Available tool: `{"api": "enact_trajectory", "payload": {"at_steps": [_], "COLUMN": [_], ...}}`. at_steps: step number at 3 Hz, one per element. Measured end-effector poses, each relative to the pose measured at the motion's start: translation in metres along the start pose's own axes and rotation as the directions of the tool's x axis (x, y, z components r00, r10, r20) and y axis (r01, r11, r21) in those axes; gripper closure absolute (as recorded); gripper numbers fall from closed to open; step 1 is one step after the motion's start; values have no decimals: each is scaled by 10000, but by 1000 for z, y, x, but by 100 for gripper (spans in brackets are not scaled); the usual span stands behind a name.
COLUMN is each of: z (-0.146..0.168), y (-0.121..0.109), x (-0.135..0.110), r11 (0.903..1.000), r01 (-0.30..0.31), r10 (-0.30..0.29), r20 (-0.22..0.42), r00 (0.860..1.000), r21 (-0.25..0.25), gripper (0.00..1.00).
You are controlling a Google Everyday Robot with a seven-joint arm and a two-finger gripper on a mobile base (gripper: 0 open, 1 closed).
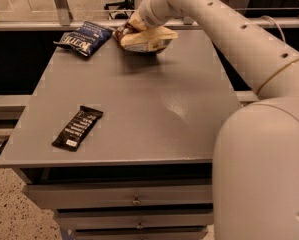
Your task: Move brown chip bag near blue chip bag
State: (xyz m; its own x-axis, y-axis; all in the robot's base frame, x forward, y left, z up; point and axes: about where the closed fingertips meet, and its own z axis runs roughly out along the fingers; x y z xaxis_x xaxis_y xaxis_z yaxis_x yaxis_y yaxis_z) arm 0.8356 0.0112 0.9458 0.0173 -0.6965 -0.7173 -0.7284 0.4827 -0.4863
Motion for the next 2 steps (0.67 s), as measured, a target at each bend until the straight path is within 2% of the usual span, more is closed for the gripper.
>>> {"api": "enact_trajectory", "payload": {"at_steps": [1, 2], "z": [33, 49], "y": [-13, -11], "x": [-1, -9], "r11": [9994, 9989], "r01": [-142, -371], "r10": [147, 371], "r20": [-179, -15], "r00": [9997, 9993], "r21": [310, 275], "gripper": [100, 100]}}
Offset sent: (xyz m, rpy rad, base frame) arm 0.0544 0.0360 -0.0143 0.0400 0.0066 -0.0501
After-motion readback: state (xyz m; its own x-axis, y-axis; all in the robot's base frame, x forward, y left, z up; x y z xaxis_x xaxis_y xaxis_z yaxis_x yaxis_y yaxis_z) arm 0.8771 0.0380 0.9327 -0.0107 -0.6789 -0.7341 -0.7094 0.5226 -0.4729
